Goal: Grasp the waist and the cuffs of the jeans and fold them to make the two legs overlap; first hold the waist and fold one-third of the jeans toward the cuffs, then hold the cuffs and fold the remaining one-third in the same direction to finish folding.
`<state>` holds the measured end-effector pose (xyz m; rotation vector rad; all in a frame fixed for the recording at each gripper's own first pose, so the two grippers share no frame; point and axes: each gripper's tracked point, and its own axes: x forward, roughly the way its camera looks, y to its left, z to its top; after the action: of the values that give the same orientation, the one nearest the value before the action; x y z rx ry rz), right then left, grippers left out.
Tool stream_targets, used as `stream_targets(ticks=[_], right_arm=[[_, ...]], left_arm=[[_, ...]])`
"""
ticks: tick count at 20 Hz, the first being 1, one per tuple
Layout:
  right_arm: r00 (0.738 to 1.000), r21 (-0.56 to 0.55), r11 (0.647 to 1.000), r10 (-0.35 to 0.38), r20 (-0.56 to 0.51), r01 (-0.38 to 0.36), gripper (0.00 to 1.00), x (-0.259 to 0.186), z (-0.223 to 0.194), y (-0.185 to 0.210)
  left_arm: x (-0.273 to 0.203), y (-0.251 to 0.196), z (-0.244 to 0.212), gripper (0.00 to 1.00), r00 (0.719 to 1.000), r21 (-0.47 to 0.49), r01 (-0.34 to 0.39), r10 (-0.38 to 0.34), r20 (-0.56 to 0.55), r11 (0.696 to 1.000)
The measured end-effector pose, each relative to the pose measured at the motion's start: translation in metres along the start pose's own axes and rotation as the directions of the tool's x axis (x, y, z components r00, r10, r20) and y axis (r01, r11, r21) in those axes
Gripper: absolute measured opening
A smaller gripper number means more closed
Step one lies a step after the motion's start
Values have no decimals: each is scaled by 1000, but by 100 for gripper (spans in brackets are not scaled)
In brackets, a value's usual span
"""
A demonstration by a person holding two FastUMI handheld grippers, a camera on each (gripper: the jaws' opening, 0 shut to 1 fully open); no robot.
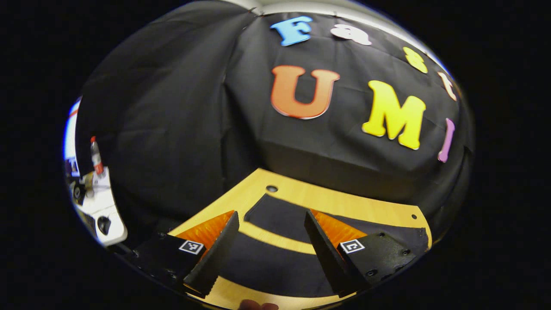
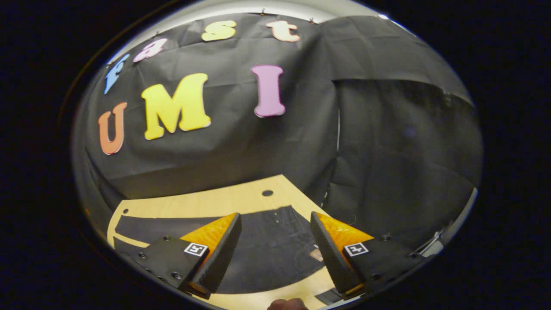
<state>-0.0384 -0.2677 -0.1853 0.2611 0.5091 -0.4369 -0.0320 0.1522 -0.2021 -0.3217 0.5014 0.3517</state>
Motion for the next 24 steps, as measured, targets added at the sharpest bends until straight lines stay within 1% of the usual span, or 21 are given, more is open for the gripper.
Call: stream_targets(ticks=[1, 2, 3, 4, 5, 6, 7, 9, 10, 12, 15, 19, 22, 23, 24], right_arm=[[999, 20, 1000, -16, -28, 16, 99, 1, -10, -14], [998, 39, 999, -36, -58, 38, 100, 3, -22, -26], [996, 60, 997, -40, -85, 45, 98, 5, -34, -34], [993, 88, 995, -38, -115, 49, 100, 5, -43, -39], [989, 119, 991, -40, -142, 57, 97, 7, -53, -43], [985, 145, 987, -42, -170, 67, 100, 9, -62, -46], [980, 169, 983, -39, -196, 72, 100, 12, -69, -47], [971, 201, 976, -34, -238, 84, 100, 19, -84, -46], [967, 216, 972, -31, -255, 88, 100, 20, -91, -46], [957, 240, 965, -28, -289, 101, 99, 21, -104, -47], [950, 278, 954, -22, -310, 113, 98, 25, -112, -47], [937, 364, 922, 1, -348, 135, 99, 32, -128, -45], [928, 396, 904, -2, -372, 160, 98, 39, -140, -50], [927, 402, 901, -3, -375, 166, 98, 41, -143, -53], [925, 412, 895, -4, -380, 173, 98, 43, -146, -56]], left_arm=[[3, 13, -18, 99, 998, -77, -28, 24, -53, 997], [1, 30, -36, 99, 994, -153, -59, 43, -100, 986], [2, 45, -52, 99, 988, -225, -90, 58, -145, 970], [2, 51, -66, 99, 981, -301, -108, 53, -186, 947], [3, 55, -80, 99, 973, -389, -129, 40, -228, 912], [7, 55, -91, 99, 966, -465, -147, 25, -259, 873], [7, 56, -96, 99, 957, -520, -173, 19, -288, 837], [10, 57, -107, 99, 948, -590, -197, -2, -319, 783], [8, 55, -112, 99, 943, -615, -203, -17, -332, 762], [6, 57, -118, 99, 935, -627, -218, -23, -353, 748], [11, 55, -125, 100, 929, -651, -228, -38, -368, 724], [19, 54, -139, 100, 913, -688, -269, -50, -406, 674], [27, 57, -154, 99, 886, -678, -322, -42, -461, 661], [30, 56, -152, 99, 886, -685, -324, -44, -461, 652], [35, 54, -153, 98, 887, -687, -325, -44, -460, 650]])
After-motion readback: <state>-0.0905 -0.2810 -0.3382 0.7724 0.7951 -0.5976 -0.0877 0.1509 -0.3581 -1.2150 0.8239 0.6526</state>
